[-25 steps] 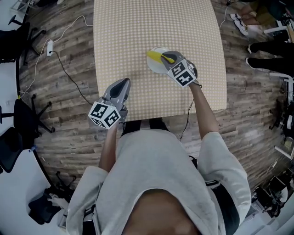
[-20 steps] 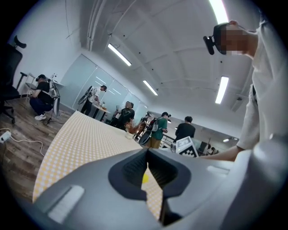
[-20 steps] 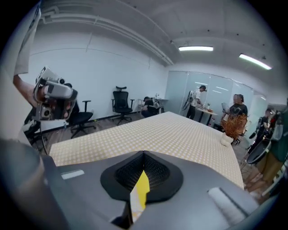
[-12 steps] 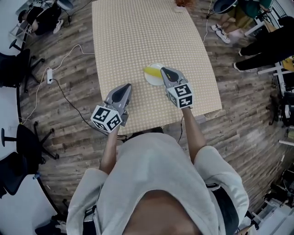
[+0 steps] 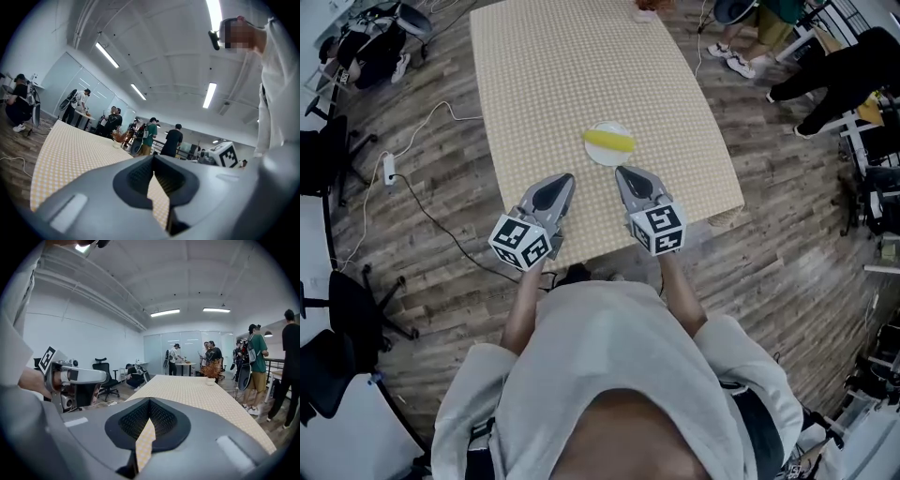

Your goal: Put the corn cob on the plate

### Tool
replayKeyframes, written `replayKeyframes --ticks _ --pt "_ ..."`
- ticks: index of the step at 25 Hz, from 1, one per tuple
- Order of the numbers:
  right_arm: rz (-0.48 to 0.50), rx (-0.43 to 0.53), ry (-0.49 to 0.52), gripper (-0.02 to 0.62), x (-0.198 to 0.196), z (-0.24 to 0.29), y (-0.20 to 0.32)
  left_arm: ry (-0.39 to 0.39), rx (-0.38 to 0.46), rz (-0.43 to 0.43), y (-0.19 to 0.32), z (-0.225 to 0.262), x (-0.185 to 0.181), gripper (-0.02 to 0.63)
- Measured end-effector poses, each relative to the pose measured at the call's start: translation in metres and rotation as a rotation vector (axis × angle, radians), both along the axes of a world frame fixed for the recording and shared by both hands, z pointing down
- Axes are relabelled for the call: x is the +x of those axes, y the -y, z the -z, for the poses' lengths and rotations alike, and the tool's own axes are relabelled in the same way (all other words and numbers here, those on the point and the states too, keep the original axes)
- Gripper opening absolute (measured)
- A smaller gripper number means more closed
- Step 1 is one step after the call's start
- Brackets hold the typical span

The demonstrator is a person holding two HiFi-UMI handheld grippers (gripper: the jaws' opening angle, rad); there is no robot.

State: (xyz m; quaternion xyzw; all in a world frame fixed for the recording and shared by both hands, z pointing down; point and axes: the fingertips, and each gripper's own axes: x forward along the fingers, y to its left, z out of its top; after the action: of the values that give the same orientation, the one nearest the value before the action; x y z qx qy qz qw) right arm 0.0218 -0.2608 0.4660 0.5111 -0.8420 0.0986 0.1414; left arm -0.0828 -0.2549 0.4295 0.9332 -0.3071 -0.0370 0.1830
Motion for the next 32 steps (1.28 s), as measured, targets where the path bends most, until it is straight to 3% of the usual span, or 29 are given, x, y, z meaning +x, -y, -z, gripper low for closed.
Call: replayKeyframes --ticks 8,19,32 --pt "-0.024 0.045 0.122 -0.002 0.017 0.013 -0.06 0.038 0.026 0.0 -0.048 0.006 0.023 0.008" --pt "-0.001 0.067 0.171 -0.003 0.065 0.011 -0.177 0.069 0.036 0.012 -0.172 0.002 0.077 0.008" --pt "0.035 0.078 0.183 -0.003 0.054 0.011 -0.303 0.093 0.029 0.032 -0.308 -0.001 0.074 0.008"
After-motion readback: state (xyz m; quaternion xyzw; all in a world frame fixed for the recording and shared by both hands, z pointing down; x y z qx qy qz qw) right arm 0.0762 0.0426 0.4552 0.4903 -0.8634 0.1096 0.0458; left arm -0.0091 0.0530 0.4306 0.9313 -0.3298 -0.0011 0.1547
